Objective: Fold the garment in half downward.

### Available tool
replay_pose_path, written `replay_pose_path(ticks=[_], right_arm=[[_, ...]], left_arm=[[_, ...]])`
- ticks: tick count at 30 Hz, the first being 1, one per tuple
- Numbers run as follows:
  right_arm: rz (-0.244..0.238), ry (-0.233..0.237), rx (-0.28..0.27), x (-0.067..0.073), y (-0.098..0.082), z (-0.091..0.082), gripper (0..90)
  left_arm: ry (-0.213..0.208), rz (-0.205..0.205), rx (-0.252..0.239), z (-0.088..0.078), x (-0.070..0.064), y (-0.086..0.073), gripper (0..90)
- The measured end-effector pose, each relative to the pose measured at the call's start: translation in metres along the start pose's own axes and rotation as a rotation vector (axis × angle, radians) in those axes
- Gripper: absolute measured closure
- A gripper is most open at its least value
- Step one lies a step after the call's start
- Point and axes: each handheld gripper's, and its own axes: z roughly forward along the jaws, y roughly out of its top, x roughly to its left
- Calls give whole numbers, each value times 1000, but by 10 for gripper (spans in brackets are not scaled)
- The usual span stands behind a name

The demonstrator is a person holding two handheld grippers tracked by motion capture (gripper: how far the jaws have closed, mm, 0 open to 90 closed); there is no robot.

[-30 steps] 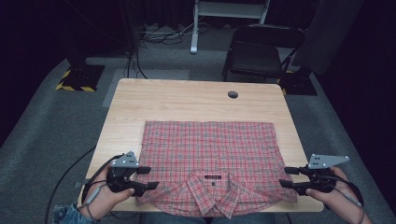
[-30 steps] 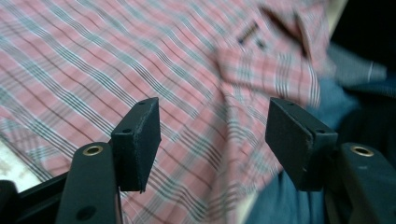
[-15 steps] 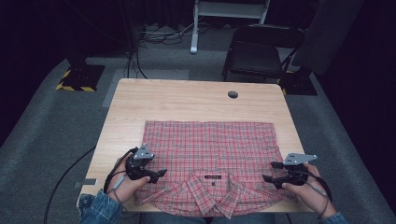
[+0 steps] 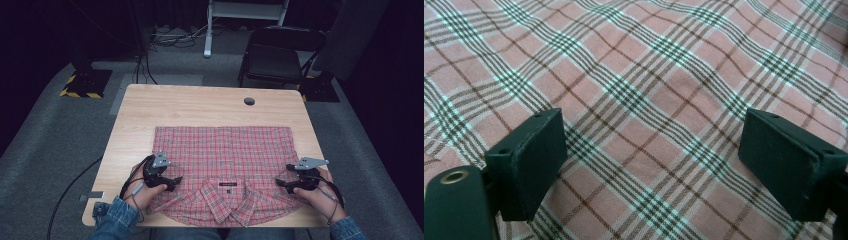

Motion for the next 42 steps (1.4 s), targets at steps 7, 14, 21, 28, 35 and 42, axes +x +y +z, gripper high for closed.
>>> replay_pose_path(ticks=[7,14,21,28,35,42], right_arm=[[-2,5,-20,-17,5,8,216],[12,-17,-24,-35,8,11,215],[23,-31,-46,-40,4,10,212],[20,-22,-40,-40,5,12,160],[37,-17,-29,-39,6,13,86],[52,-31,-55,-33,12,10,80]], left_arm=[[12,-11,0,8,7,8,119],[6,-10,1,19,12,19,117],[9,-12,-1,23,13,23,117],[7,-10,-1,23,13,23,115],[8,-10,-1,23,13,23,115],[7,-12,-2,23,13,23,115]])
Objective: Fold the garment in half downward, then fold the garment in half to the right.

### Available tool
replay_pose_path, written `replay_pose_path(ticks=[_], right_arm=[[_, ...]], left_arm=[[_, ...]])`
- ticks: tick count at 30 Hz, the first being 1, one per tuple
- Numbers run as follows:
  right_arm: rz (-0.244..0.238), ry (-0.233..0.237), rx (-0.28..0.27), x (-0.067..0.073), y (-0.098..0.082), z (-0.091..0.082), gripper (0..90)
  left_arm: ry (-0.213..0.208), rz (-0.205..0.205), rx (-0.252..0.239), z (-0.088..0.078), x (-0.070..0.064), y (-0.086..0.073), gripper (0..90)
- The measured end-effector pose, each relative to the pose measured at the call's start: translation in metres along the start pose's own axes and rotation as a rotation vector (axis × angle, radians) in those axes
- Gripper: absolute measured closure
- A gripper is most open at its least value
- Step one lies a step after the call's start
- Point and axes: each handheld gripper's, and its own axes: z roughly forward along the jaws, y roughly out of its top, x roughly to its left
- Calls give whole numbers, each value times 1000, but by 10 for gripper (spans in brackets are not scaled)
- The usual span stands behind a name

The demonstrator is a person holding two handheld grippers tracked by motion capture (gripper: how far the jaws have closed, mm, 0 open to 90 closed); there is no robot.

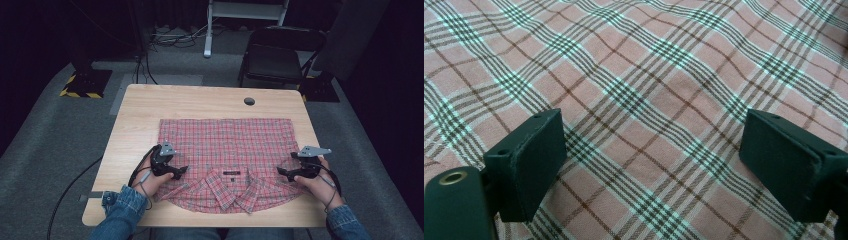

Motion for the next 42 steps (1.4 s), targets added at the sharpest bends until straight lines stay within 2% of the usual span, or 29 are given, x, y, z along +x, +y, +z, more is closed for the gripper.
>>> replay_pose_path(ticks=[3,5,12,17,29,36,42], right_arm=[[-26,3,54,3,-1,6,67],[-22,0,39,2,-3,8,59],[-21,-3,41,3,-6,5,63],[-5,-21,72,1,-11,-6,64],[14,-38,139,-5,-27,-32,66],[36,-52,163,-7,-36,-46,67],[38,-51,175,-7,-45,-57,69]], left_arm=[[0,0,1,0,0,0,114],[2,0,2,0,0,0,114],[0,7,1,1,-5,1,111],[-24,23,5,5,-19,4,109],[-49,51,11,15,-46,15,92],[-60,66,10,17,-63,16,91],[-79,85,9,15,-77,14,90]])
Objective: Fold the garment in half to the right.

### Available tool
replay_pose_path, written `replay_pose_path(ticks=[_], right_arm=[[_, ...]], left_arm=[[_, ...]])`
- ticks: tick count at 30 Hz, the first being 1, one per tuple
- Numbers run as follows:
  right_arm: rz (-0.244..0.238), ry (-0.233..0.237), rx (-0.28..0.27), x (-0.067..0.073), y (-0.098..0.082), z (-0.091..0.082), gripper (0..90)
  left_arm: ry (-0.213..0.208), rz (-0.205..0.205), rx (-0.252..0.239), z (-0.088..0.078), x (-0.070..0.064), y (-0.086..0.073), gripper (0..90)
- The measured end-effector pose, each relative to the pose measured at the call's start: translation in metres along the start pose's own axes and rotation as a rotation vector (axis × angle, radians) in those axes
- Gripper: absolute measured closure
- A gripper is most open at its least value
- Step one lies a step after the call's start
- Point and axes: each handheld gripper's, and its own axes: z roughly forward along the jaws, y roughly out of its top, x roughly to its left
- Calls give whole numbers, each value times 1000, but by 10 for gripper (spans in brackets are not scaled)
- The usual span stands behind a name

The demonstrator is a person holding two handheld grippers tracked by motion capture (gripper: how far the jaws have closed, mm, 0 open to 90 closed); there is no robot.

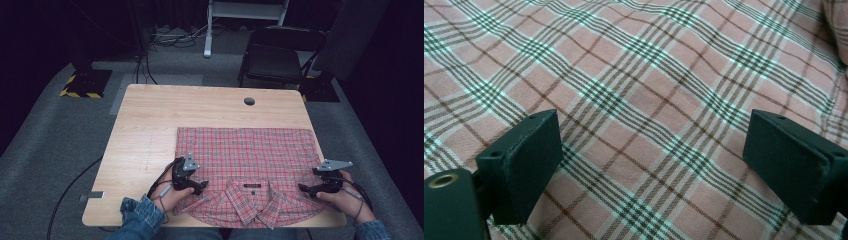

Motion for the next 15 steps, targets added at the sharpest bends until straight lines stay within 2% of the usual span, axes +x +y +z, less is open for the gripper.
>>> replay_pose_path(ticks=[3,8,10,12,15], right_arm=[[3,-1,-7,1,-3,-2,69],[3,-1,-14,0,-4,-2,68],[3,-1,-16,0,-4,-2,68],[4,-1,-22,0,-5,-2,68],[6,-2,-24,1,-5,-2,68]], left_arm=[[-1,-2,-1,-1,-3,-1,90],[-26,1,3,-1,1,-1,53],[-23,-1,4,-1,2,-1,56],[-15,-4,-26,-3,7,0,57],[-7,-4,-28,-5,11,2,58]])
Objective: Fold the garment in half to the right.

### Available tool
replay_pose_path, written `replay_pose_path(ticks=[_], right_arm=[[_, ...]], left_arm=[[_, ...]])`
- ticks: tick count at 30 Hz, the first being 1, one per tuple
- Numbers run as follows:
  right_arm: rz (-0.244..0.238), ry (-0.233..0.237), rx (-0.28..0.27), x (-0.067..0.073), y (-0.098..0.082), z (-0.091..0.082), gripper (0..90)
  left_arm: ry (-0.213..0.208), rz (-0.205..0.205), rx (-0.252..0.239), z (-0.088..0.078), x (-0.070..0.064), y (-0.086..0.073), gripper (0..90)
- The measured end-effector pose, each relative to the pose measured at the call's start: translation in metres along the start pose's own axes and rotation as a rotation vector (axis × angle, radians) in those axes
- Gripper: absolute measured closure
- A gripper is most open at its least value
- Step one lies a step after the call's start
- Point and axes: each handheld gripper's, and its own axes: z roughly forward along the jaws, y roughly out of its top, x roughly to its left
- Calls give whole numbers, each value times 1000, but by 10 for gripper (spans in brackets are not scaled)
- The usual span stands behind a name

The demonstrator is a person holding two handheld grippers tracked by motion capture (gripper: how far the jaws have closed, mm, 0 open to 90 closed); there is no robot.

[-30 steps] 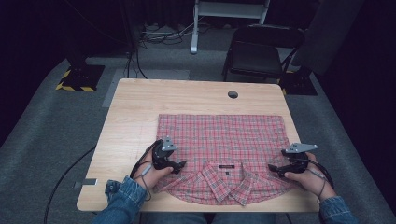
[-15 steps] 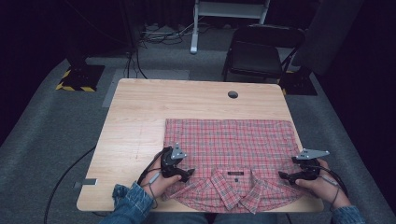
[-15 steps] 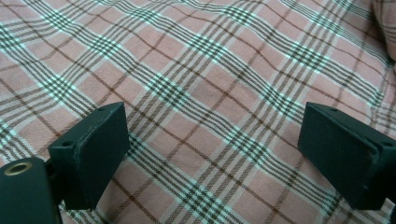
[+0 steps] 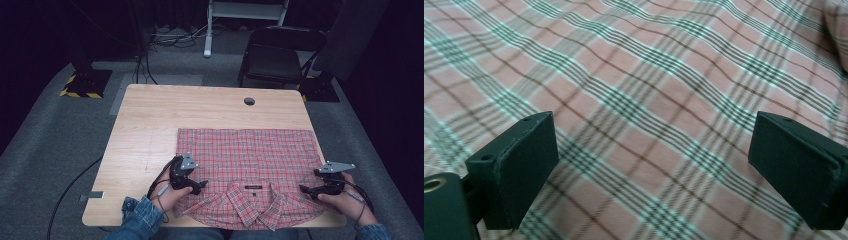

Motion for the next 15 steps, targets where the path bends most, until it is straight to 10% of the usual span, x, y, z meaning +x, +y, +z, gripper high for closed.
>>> replay_pose_path(ticks=[15], right_arm=[[0,1,-24,0,-3,0,68]], left_arm=[[43,13,-55,-11,31,19,78]])
